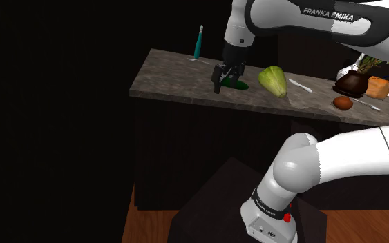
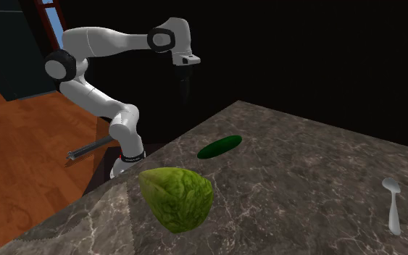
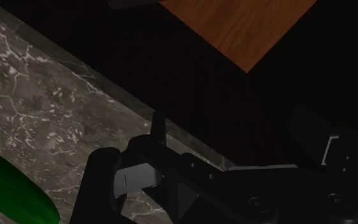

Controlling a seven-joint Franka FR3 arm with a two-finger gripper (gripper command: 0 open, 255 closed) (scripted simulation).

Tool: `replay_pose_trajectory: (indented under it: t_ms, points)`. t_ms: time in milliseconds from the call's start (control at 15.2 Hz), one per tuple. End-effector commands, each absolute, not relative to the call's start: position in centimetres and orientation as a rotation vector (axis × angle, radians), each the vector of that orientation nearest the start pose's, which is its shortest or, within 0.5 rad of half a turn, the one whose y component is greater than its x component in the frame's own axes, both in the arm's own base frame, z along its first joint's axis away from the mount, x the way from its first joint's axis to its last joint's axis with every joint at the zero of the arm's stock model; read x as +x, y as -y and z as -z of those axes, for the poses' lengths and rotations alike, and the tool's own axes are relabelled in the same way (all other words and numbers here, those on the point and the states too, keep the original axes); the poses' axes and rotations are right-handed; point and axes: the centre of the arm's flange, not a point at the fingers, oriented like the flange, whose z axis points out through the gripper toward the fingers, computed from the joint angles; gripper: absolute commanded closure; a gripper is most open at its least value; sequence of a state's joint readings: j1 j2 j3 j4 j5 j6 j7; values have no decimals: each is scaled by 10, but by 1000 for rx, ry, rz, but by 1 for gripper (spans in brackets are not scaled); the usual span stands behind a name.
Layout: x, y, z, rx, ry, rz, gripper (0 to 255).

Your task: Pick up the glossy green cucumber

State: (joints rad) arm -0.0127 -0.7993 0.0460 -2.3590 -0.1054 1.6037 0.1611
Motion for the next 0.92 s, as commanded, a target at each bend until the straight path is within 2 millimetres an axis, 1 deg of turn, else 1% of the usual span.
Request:
replay_pose_trajectory:
  t_ms: [0,396,858]
  points:
    - [307,-4,-597,-3266,-229,91,0]
    - [317,85,-600,-3212,-26,87,0]
    - [344,185,-596,-3134,201,82,0]
